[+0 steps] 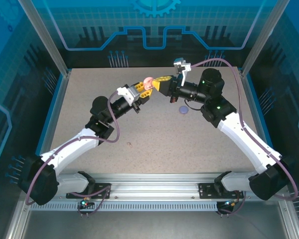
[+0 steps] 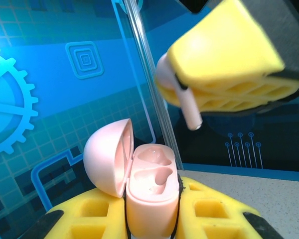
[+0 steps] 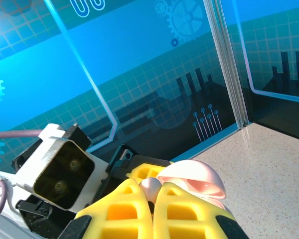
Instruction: Insert the wireless bluetooth earbuds into the charging case
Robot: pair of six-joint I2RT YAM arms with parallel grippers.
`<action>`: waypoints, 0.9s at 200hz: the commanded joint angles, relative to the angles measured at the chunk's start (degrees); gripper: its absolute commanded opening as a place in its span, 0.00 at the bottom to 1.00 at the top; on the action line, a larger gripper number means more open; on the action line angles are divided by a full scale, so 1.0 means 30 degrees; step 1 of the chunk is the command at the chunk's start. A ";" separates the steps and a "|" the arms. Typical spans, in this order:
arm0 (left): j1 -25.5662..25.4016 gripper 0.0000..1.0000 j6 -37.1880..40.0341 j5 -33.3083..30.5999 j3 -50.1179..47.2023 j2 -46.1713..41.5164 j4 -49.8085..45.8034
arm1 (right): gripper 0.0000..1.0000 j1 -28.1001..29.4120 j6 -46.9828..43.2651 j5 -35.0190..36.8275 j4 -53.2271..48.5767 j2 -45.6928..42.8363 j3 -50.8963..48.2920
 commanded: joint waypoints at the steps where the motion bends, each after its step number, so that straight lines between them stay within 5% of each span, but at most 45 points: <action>1: -0.0225 0.00 -0.0379 0.0509 0.0702 -0.0603 0.0417 | 0.01 -0.0205 0.0101 -0.0326 0.0654 0.0298 0.0565; 180: -0.0335 0.00 -0.0398 0.0324 0.0691 -0.0881 0.0332 | 0.00 -0.0524 -0.0754 0.0468 -0.0243 0.0376 0.0199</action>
